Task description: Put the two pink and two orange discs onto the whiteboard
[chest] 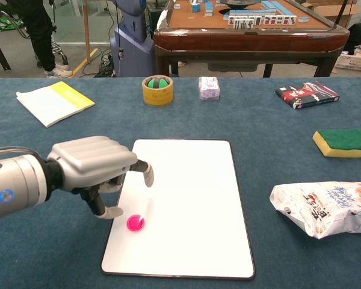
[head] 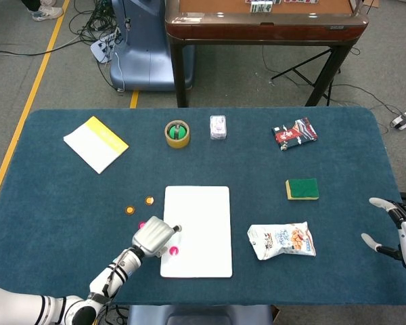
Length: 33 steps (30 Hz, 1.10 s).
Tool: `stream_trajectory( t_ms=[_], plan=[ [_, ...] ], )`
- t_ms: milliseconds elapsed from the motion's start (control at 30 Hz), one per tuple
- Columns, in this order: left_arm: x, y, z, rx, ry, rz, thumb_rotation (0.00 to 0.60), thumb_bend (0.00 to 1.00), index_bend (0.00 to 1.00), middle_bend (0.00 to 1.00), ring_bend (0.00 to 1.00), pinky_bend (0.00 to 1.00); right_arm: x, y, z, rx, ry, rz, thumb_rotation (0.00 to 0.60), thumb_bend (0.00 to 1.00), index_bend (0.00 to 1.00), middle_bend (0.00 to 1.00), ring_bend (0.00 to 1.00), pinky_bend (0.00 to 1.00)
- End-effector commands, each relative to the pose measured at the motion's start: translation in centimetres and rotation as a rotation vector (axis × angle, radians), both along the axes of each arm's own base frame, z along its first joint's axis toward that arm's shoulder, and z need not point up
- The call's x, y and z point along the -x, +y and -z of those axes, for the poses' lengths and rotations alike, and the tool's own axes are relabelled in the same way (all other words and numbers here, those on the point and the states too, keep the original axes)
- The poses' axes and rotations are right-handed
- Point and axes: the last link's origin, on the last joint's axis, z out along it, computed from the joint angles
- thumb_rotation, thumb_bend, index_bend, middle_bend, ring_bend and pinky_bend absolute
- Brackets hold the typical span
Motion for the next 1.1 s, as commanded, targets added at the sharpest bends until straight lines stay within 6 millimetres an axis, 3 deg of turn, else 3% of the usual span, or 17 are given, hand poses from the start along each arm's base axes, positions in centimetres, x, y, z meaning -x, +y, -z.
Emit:
stream_trajectory(
  t_ms=[33, 467, 1100],
  plan=[
    [0.6, 0.8, -0.6, -0.039, 0.003, -0.019, 0.6, 0.31, 0.4, 1.0, 1.0, 1.0, 0.0, 0.0, 0.1, -0.003, 0.001, 0.0, 0.6, 0.0, 0.28, 0.34, 0.31, 0.4],
    [3.3, 2.7, -1.9, -0.09, 0.052, -0.104, 0.6, 0.31, 0.47, 1.0, 1.0, 1.0, -0.1, -0.2, 0.4, -0.013, 0.009, 0.006, 0.6, 0.0, 0.28, 0.34, 0.31, 0.4],
    [4.8, 3.7, -1.7, -0.09, 0.083, -0.164, 0.6, 0.31, 0.52, 1.0, 1.0, 1.0, 0.0, -0.3, 0.4, -0.017, 0.01, 0.009, 0.6, 0.0, 0.28, 0.34, 0.31, 0.4]
  ],
)
